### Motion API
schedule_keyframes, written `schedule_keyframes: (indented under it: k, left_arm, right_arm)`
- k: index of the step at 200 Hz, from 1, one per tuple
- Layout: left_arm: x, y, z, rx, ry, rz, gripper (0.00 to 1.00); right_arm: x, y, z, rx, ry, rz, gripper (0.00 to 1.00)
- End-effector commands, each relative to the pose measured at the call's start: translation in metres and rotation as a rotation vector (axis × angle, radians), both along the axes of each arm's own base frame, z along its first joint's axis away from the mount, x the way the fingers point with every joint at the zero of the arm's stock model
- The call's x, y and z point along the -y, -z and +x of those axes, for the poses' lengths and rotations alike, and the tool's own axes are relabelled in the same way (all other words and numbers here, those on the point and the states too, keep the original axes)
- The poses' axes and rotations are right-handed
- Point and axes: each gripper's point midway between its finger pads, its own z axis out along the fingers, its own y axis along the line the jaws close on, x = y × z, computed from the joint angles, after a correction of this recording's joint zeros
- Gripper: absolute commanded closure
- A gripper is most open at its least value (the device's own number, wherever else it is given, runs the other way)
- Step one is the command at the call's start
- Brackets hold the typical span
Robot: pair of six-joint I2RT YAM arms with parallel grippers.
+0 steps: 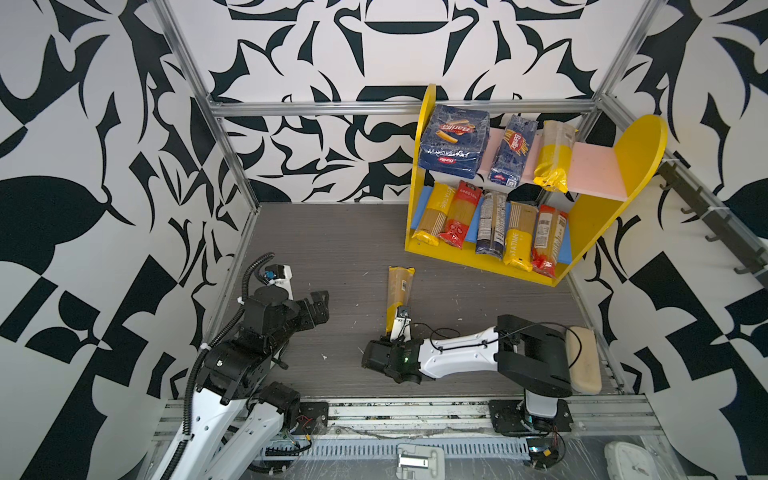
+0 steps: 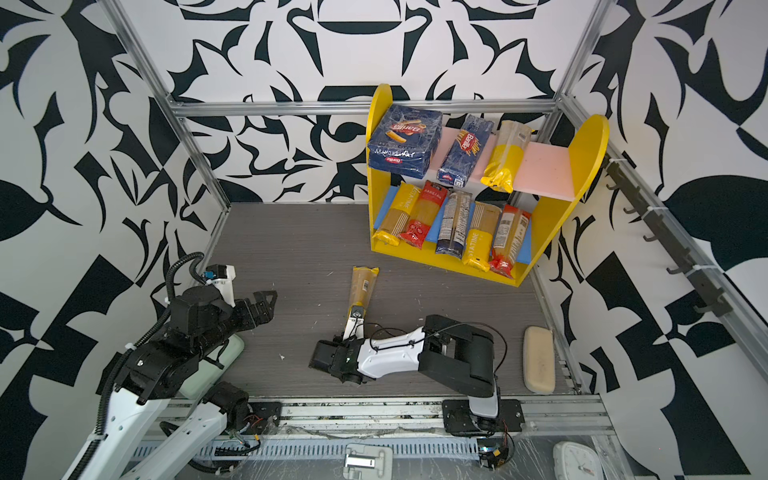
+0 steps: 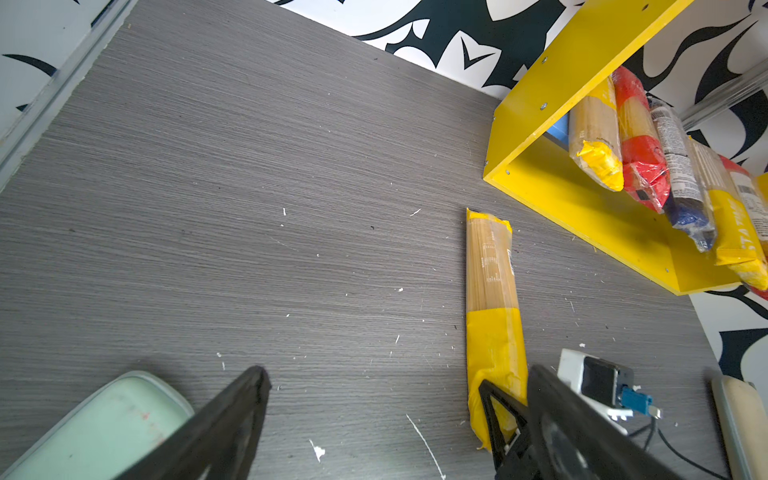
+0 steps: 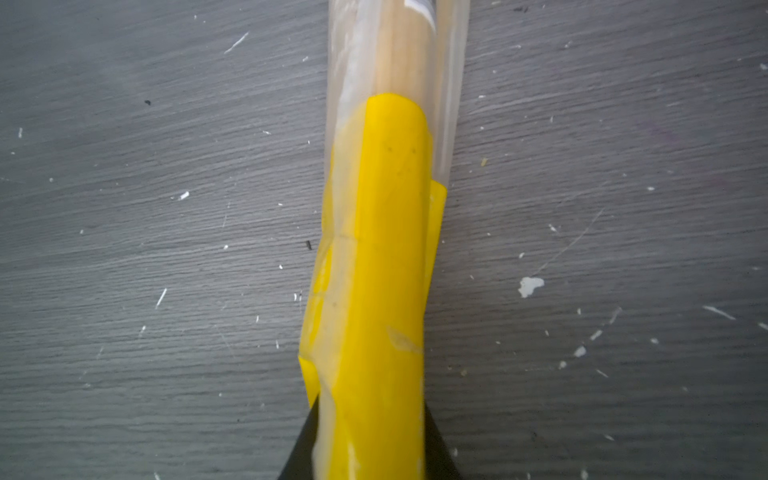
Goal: Place and organize the pasta boxes and bags onto the shelf
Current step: 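Close the right gripper on the bag and tilt it upward, then lift the bag upright with the right gripper while the left arm reaches forward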
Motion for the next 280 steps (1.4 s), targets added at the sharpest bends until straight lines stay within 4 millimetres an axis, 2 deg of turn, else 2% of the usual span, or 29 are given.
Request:
schedule_keyframes:
  k: [1,27,94,141,167,222,280]
  left_arm:
    - [-0.002,0.003,-0.004,-0.008,-0.006,-0.008,0.01]
    - [-0.005,0.003,-0.006,-0.003,-0.014,-0.004,0.01]
    - [-0.004,0.001,-0.005,-0.002,-0.011,0.0,0.01]
    - [-0.007,0.0,-0.004,0.0,-0.023,0.008,0.01]
    - [-0.008,-0.003,-0.005,0.01,-0.03,0.007,0.01]
    - [-0.014,-0.002,-0.008,-0.006,-0.046,0.03,0.01]
    - [-0.013,-0.009,-0.006,0.0,-0.047,0.026,0.01]
  right_arm:
    - [0.032,0.072,-0.043,-0.266,-0.078,-0.183,1.0]
    - [0.028,0.065,-0.041,-0.255,-0.093,-0.19,1.0]
    - [0.026,0.025,-0.033,-0.181,-0.125,-0.202,1.0]
    - [0.001,-0.008,-0.037,-0.124,-0.215,-0.242,1.0]
    - [-0.013,-0.028,-0.038,-0.103,-0.262,-0.199,1.0]
    - [-0.028,-0.087,-0.036,-0.027,-0.357,-0.103,1.0]
    - [-0.015,-0.158,-0.029,0.09,-0.385,-0.071,1.0]
